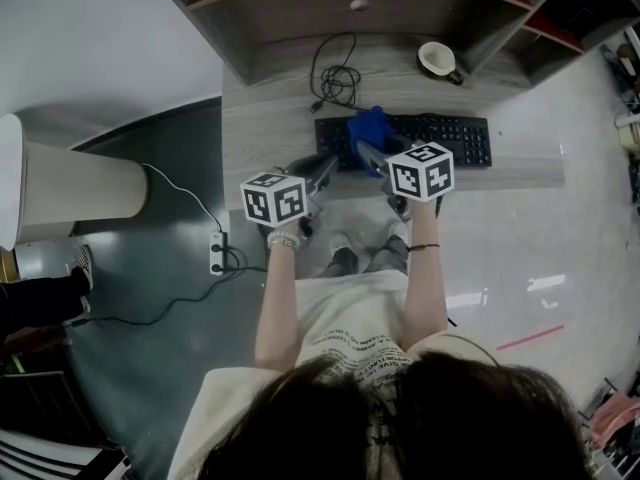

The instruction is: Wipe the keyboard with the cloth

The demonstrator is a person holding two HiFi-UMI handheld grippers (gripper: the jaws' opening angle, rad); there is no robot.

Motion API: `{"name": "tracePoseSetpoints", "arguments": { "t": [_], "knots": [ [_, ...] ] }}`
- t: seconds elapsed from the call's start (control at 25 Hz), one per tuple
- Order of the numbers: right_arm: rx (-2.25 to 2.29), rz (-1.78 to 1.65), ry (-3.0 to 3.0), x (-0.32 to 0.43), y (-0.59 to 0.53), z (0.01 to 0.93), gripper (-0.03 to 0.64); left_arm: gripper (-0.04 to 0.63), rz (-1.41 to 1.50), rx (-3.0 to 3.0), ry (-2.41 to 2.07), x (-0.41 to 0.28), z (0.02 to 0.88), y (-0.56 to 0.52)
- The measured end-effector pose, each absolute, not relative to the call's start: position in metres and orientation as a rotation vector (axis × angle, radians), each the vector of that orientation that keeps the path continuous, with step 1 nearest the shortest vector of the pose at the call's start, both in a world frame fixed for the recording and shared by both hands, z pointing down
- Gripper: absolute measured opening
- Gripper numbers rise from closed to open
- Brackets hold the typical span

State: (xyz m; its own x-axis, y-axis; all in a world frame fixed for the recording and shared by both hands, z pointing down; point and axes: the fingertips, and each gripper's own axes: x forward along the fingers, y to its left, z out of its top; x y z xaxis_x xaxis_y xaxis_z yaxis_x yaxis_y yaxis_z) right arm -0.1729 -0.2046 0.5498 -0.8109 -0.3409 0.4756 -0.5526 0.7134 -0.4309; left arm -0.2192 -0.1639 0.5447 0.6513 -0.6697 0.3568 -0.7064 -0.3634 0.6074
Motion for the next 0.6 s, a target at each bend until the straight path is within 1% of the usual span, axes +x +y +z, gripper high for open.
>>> {"name": "tracePoseSetpoints", "arguments": {
  "t": [0.6],
  "knots": [
    [0.629,0.798,-2.584,-0.207,-0.196,0.549,0.058,0.003,0.045,2.071,-1.138,-0.251,0.545,-0.147]
  ]
}}
